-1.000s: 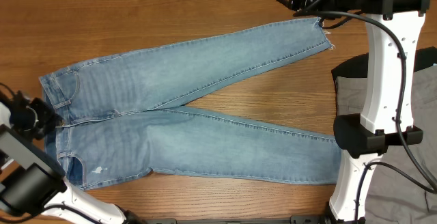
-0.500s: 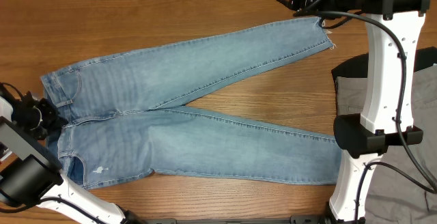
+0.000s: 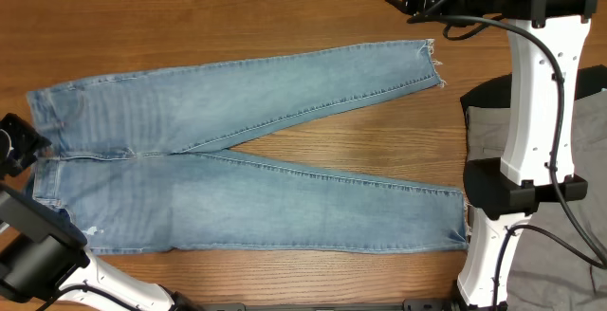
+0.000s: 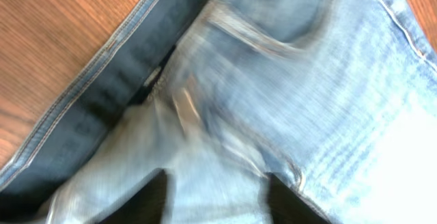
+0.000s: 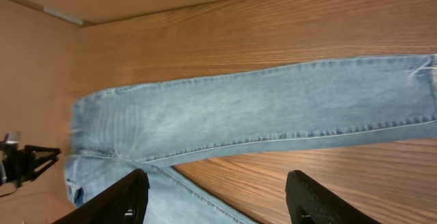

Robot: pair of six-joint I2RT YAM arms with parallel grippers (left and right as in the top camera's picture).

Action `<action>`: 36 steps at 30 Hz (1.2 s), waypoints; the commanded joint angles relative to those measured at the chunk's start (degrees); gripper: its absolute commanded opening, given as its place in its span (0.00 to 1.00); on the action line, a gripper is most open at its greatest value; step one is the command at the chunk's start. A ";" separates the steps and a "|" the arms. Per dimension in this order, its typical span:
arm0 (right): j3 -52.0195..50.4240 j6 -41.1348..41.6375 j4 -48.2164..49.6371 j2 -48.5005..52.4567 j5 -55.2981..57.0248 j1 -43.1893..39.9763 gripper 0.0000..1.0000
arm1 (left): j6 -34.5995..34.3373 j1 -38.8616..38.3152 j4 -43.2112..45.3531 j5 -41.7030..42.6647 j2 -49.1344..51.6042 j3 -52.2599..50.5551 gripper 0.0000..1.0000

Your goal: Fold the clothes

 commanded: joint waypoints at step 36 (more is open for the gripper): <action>-25.97 5.53 0.11 -29.16 25.79 0.33 0.90 | 13.16 -14.51 -20.70 13.31 -41.44 13.64 0.91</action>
